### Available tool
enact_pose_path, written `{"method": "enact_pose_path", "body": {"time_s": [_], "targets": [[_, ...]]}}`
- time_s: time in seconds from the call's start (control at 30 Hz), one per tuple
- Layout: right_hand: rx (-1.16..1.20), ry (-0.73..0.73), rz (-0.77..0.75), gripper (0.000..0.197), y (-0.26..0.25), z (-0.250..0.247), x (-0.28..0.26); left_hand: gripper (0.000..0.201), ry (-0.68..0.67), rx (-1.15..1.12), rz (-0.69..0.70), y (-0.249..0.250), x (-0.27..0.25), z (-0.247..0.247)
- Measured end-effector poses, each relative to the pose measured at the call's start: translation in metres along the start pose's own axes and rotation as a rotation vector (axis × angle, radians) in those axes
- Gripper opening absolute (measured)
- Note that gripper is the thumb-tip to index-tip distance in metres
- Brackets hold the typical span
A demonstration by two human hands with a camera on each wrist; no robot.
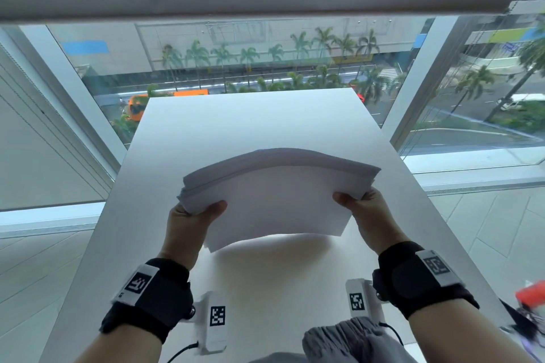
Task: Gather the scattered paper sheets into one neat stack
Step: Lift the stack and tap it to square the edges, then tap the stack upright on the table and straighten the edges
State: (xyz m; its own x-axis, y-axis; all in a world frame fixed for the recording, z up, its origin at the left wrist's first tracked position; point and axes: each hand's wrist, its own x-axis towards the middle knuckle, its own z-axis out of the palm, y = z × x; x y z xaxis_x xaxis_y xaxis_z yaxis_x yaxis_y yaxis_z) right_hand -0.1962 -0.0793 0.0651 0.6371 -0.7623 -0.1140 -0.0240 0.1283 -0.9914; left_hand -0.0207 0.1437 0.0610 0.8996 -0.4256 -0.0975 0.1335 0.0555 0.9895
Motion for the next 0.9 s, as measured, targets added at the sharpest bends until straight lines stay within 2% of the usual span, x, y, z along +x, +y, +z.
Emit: {"method": "enact_pose_path", "body": {"time_s": [0.13, 0.2, 0.33, 0.43, 0.53, 0.63, 0.77, 0.83, 0.9], "targets": [[0.010, 0.016, -0.099, 0.031, -0.016, -0.007, -0.002, 0.033, -0.051, -0.036, 0.002, 0.002, 0.007, -0.006], [-0.070, 0.080, -0.208, 0.043, -0.025, -0.009, -0.002, 0.027, -0.066, -0.019, 0.008, 0.003, 0.010, -0.007], [-0.311, 0.163, -0.452, 0.068, -0.045, -0.012, -0.004, 0.021, -0.098, 0.013, 0.004, 0.002, 0.014, -0.008], [-0.628, 0.205, -0.746, 0.074, -0.058, -0.014, -0.011, 0.022, -0.146, 0.012, 0.012, 0.000, 0.013, -0.009], [-0.868, 0.253, -0.923, 0.075, -0.066, -0.012, -0.015, 0.029, -0.175, -0.009, 0.011, -0.002, 0.010, -0.012], [-1.078, 0.202, -0.905, 0.082, -0.062, -0.006, -0.018, 0.028, -0.192, -0.015, 0.006, -0.003, 0.007, -0.015], [-1.383, -0.094, -0.605, 0.077, -0.051, -0.001, -0.019, 0.028, -0.201, -0.029, 0.009, -0.003, 0.006, -0.019], [-1.341, -0.060, -0.637, 0.073, -0.052, -0.003, -0.020, 0.029, -0.205, -0.038, 0.017, -0.004, 0.006, -0.019], [-1.297, 0.013, -0.663, 0.078, -0.059, -0.002, -0.021, 0.031, -0.199, -0.045, 0.025, -0.004, 0.005, -0.019]]}}
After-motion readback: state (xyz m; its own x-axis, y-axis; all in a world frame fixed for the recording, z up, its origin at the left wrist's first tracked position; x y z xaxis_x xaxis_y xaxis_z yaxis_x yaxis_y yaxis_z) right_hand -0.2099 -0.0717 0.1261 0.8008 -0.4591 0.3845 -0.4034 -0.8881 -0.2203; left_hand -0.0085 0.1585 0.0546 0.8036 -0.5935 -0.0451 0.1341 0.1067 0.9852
